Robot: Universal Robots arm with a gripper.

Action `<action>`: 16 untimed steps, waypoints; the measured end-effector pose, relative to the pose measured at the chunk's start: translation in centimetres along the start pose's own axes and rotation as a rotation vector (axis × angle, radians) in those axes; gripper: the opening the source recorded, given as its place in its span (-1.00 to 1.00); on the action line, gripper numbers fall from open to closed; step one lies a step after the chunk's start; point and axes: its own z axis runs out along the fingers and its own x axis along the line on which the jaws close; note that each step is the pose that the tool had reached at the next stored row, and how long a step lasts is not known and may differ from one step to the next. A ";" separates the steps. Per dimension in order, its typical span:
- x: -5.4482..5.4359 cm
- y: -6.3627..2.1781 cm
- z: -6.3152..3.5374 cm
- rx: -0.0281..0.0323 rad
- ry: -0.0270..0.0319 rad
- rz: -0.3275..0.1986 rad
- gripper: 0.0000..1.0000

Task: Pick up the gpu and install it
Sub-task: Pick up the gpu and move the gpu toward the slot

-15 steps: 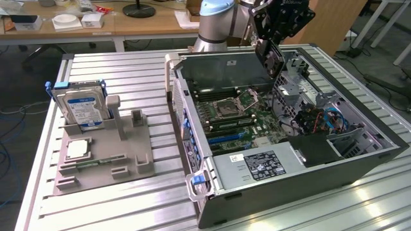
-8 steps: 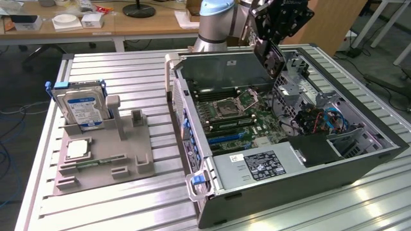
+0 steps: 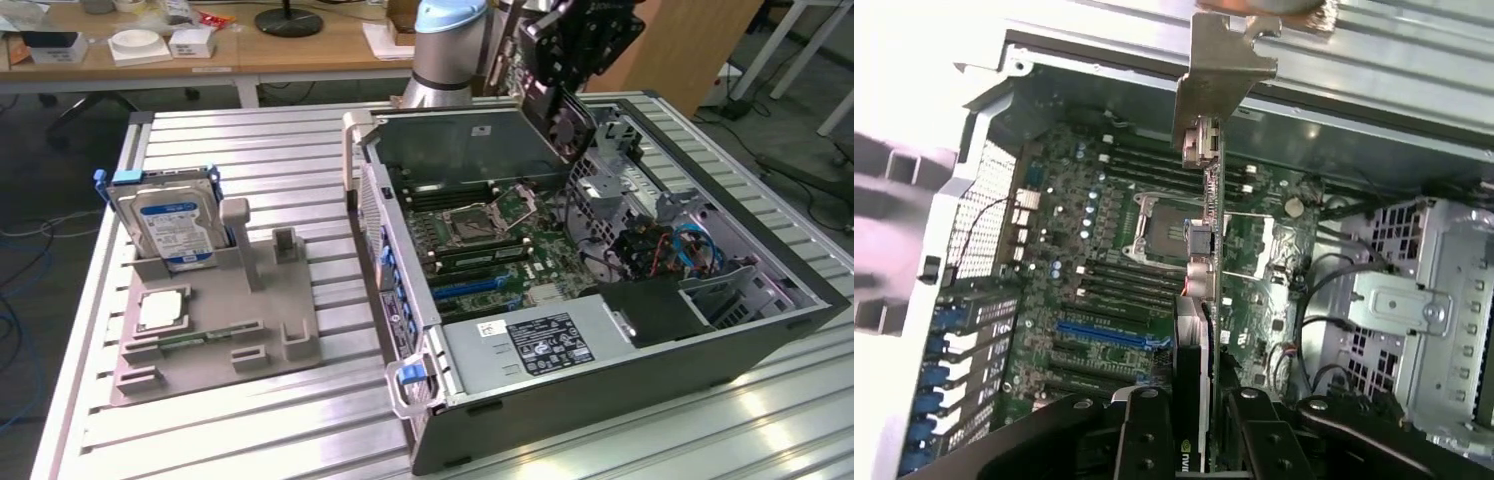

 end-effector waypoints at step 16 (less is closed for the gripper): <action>-0.1 -0.04 0.28 -0.0030 0.0192 -0.160 -0.47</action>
